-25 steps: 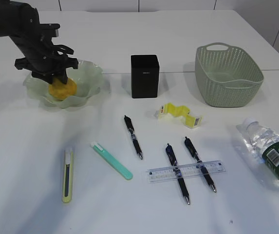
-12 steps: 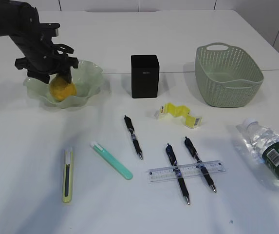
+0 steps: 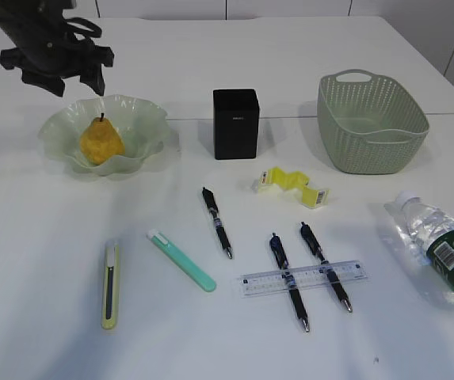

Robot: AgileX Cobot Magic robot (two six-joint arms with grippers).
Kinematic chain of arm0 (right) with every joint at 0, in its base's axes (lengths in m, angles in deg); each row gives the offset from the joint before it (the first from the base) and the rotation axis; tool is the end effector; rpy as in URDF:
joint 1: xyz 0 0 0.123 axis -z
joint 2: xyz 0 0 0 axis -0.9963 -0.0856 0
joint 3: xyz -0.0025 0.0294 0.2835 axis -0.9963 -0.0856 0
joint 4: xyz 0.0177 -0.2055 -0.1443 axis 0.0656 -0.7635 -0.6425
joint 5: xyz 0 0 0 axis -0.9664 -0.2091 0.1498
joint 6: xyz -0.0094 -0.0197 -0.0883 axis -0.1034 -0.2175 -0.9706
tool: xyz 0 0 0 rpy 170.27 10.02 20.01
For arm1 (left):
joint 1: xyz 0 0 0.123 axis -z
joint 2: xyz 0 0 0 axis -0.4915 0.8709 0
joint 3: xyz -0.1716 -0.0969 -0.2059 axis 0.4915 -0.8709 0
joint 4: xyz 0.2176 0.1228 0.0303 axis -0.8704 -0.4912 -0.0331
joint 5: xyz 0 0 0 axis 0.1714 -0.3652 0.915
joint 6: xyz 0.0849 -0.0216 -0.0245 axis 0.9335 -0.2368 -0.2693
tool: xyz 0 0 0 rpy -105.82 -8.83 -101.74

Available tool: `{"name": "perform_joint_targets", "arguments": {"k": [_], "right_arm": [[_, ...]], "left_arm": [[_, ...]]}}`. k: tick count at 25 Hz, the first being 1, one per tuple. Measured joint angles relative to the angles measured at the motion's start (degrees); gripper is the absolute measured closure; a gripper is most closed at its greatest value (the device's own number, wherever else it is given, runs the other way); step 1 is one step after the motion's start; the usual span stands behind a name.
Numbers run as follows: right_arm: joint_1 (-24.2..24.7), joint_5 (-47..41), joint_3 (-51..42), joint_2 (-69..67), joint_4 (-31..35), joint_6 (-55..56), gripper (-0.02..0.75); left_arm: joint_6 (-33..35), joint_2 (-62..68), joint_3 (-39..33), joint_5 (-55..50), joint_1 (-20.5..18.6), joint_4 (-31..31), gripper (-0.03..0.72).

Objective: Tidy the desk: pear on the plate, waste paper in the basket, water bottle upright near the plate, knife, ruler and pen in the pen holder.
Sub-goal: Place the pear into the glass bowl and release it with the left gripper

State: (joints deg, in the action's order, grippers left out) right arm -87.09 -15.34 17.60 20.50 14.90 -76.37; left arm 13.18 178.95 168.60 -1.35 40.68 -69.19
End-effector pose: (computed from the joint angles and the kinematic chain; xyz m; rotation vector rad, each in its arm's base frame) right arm 0.1754 0.0109 0.3169 0.1120 2.5430 0.1330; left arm 0.4860 -0.0932 0.2417 -0.0363 2.5567 -0.1099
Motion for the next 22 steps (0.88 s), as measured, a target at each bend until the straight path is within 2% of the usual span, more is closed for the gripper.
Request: {"name": "perform_joint_targets", "arguments": {"k": [7, 12, 22], "right_arm": [[0.00, 0.00, 0.00, 0.00, 0.00, -0.40, 0.172], [0.00, -0.11, 0.59, 0.00, 0.00, -0.93, 0.171], [0.00, -2.98, 7.57, -2.43, 0.16, -3.10, 0.172]], "left_arm": [[5.80, -6.47, 0.00, -10.85, -0.03, 0.04, 0.226], [7.23, -9.79, -0.60, -17.58, -1.27, 0.52, 0.230], [9.02, -22.06, -19.63, -15.38, -2.35, 2.91, 0.232]]}}
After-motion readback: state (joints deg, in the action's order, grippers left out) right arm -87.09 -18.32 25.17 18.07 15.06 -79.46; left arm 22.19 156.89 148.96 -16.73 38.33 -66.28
